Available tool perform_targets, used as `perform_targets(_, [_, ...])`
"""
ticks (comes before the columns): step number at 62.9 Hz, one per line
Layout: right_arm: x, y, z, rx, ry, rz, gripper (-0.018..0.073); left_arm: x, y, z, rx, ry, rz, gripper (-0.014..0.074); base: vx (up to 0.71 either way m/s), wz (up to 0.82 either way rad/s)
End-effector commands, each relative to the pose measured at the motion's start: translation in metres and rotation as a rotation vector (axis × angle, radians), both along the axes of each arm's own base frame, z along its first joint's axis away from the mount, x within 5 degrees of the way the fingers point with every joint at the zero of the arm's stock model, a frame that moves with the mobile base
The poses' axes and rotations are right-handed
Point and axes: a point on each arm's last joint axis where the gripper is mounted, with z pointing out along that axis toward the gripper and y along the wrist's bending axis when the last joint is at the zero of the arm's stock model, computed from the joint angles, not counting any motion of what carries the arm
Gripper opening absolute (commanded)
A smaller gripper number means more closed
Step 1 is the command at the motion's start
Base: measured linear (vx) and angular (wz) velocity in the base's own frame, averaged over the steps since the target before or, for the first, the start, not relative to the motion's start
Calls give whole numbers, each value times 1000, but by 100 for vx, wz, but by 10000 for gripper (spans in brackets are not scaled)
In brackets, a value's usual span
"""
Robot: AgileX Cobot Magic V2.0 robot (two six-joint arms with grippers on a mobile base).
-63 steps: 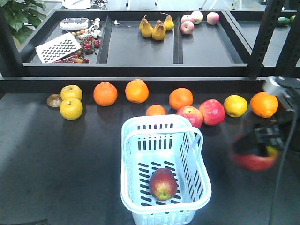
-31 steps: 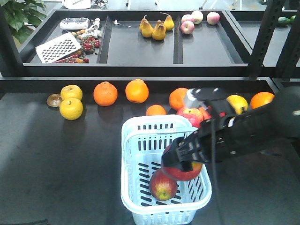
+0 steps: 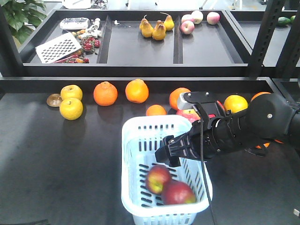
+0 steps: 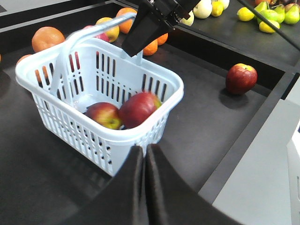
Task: Pick three apples into basket with both arms
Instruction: 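Lower the second apple into the basket and open the right gripper, then withdraw the right gripper and grasp a third red apple on the table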
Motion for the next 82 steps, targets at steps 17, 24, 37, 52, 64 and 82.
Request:
perform_targets(17, [-20, -7, 24, -25, 50, 73, 412, 3, 0, 9, -46, -13, 24, -6, 0, 0])
perform_targets(24, [-33, -22, 36, -137, 49, 60, 177, 3, 0, 9, -46, -13, 24, -6, 0, 0])
perform_targets(37, [-52, -64, 59, -405, -1, -153, -10, 3, 0, 9, -46, -13, 24, -6, 0, 0])
perform_targets(52, [-68, -100, 63, -578, -24, -354, -7, 3, 0, 9, -46, -13, 24, -6, 0, 0])
perform_targets(64, [-71, -154, 33, -585, 58, -556, 48, 3, 0, 9, -46, -13, 24, -6, 0, 0])
perform_targets(82, [-79, -218, 23, -464, 138, -779, 480, 3, 0, 9, -46, -13, 24, -6, 0, 0])
